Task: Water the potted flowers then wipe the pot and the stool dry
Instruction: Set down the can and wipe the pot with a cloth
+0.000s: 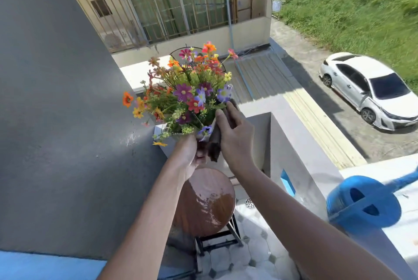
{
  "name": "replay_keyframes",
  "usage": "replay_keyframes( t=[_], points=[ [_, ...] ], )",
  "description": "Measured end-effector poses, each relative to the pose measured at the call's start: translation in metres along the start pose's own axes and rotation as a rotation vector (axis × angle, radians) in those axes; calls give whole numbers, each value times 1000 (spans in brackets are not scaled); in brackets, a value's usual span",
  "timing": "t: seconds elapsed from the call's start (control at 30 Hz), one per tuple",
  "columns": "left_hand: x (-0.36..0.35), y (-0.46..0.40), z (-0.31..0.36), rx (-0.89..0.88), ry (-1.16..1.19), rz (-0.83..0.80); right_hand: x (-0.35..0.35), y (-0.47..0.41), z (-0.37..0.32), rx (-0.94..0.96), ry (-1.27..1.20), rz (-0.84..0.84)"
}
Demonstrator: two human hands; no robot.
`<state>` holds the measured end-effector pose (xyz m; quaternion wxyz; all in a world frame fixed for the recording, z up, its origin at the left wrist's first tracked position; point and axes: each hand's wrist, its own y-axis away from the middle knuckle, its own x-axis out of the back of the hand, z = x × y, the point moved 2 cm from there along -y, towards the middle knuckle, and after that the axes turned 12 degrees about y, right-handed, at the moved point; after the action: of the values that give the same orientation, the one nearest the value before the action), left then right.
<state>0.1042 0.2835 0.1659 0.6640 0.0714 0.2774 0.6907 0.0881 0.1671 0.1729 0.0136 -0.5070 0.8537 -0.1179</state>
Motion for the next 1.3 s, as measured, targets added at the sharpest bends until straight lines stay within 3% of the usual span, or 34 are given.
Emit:
replay_keyframes(
  t=[0.1, 0.23, 0.47, 0.6, 0.73, 0.83, 1.03, 1.3],
  points=[
    [-1, 9, 0, 37, 42, -74, 5, -30, -2, 96, 132, 27],
    [6, 13, -1, 81, 122, -138, 17, -63, 24, 75, 289, 95],
    [13, 6, -3, 40, 229, -92, -5, -5, 73, 67, 286, -39],
    [20, 3, -17, 42, 130, -8, -13, -2, 58, 22, 187, -49],
    [23, 8, -33, 50, 117, -23, -17, -20, 37, -69, -28, -123],
    [27, 13, -36, 49, 104, -43, -14, -40, 42, -86, 22, -133],
    [39, 12, -29, -29, -23, -17, -4, -35, 78, -334, 57, -263],
    [68, 10, -29, -11, -46, -61, -10, -45, 49, -303, -130, -254]
  ],
)
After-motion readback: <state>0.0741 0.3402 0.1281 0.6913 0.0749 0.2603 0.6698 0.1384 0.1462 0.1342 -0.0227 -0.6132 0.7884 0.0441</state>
